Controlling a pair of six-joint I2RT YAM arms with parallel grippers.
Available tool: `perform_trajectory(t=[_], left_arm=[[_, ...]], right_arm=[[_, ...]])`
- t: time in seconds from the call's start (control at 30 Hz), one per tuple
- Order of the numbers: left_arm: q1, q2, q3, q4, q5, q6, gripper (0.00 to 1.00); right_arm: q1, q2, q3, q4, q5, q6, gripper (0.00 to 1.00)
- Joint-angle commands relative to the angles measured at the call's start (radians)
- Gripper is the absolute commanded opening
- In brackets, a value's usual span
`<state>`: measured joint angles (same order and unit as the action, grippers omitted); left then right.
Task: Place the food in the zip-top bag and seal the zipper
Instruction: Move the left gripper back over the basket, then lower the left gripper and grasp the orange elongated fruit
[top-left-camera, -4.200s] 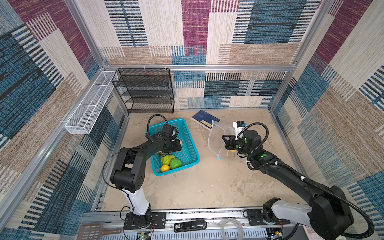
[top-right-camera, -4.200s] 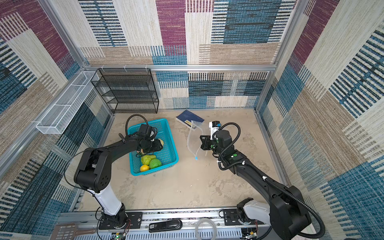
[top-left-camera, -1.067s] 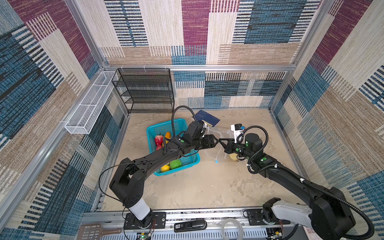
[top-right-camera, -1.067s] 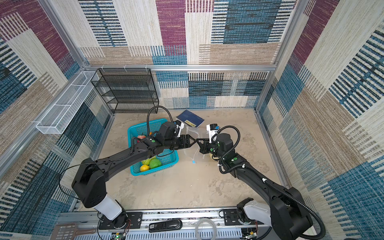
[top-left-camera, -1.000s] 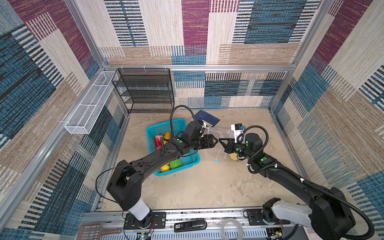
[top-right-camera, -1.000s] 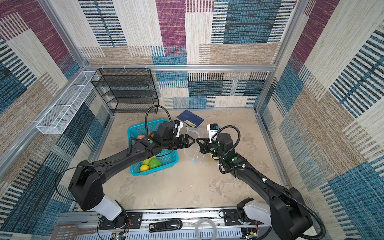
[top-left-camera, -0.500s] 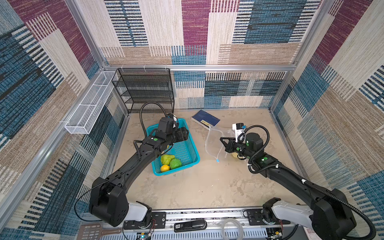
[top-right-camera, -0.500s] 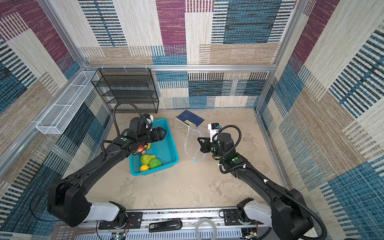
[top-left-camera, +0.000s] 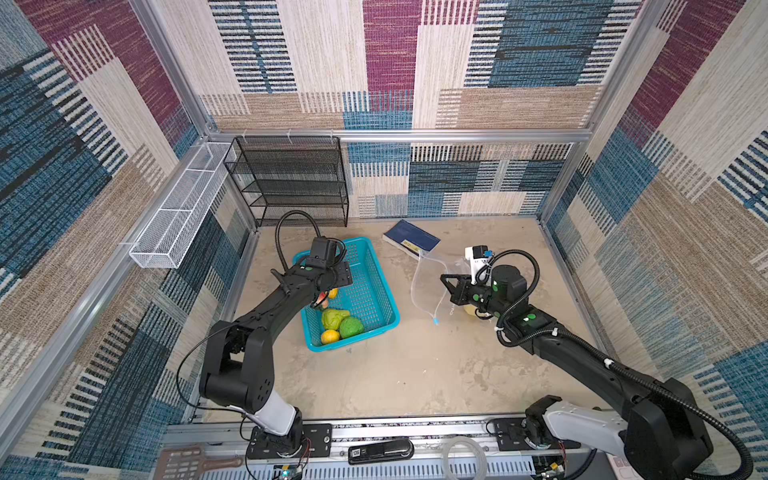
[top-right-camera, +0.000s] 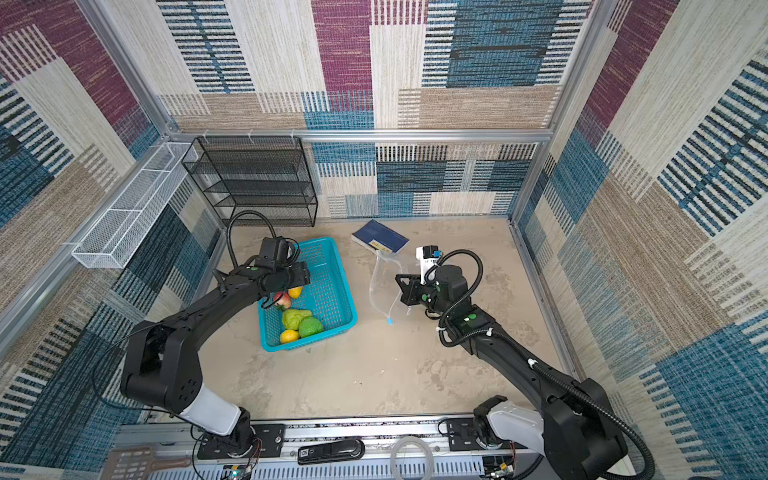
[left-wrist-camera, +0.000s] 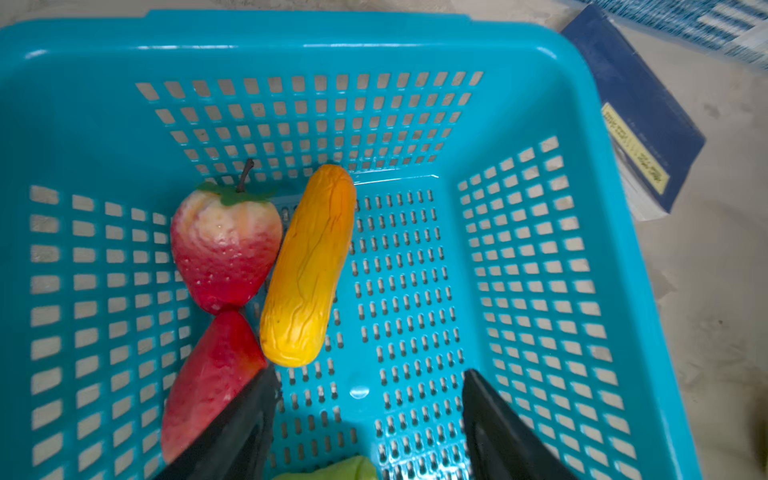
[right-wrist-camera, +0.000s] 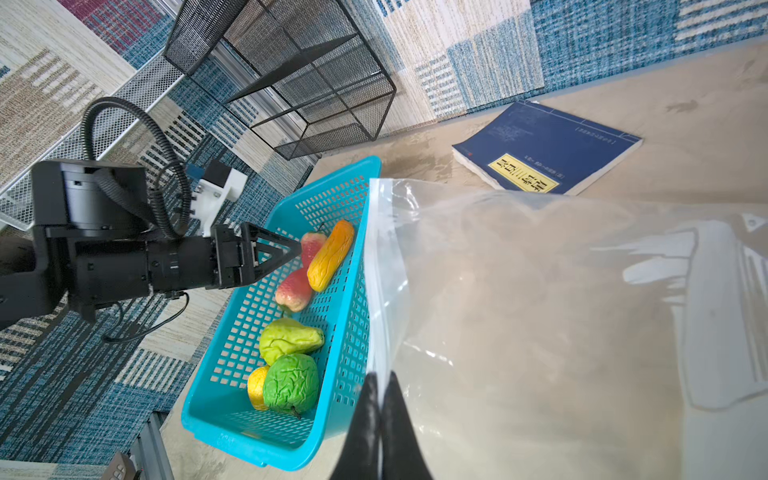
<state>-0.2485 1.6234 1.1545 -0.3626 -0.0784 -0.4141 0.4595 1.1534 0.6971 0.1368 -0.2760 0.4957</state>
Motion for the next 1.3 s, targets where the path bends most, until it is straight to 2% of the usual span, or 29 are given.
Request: perform_trajectory(t=[0.0, 0.27, 0.47, 0.87, 1.0, 1.2, 1.27], left_arm=[[0.011, 0.056, 0.041, -0.047, -0.021, 0.05, 0.69], [0.027, 0.192, 0.13, -0.127, -0.055, 0.087, 0.67], [0.037, 0.286, 0.196, -0.172, -0.01, 0.093, 0.67], [0.038, 0.357, 0.221, -0.18, 0.009, 0.09, 0.63], [0.038, 0.366, 0.225, -0.176, 0.007, 0.097, 0.59], [0.038, 0.372, 0.231, -0.183, 0.012, 0.103, 0.43], [0.038, 0.365, 0.228, -0.182, 0.017, 0.105, 0.41]], right_arm=[[0.001, -0.003, 0.013, 0.008, 0.012, 0.002, 0.0], [0.001, 0.003, 0.022, -0.002, 0.014, -0.009, 0.0], [0.001, 0.006, 0.028, -0.005, 0.015, -0.015, 0.0], [0.001, 0.011, 0.034, -0.017, 0.025, -0.029, 0.0], [0.001, 0.01, 0.032, -0.016, 0.027, -0.029, 0.0], [0.001, 0.002, 0.029, -0.023, 0.034, -0.028, 0.0], [0.001, -0.001, 0.028, -0.023, 0.037, -0.027, 0.0]])
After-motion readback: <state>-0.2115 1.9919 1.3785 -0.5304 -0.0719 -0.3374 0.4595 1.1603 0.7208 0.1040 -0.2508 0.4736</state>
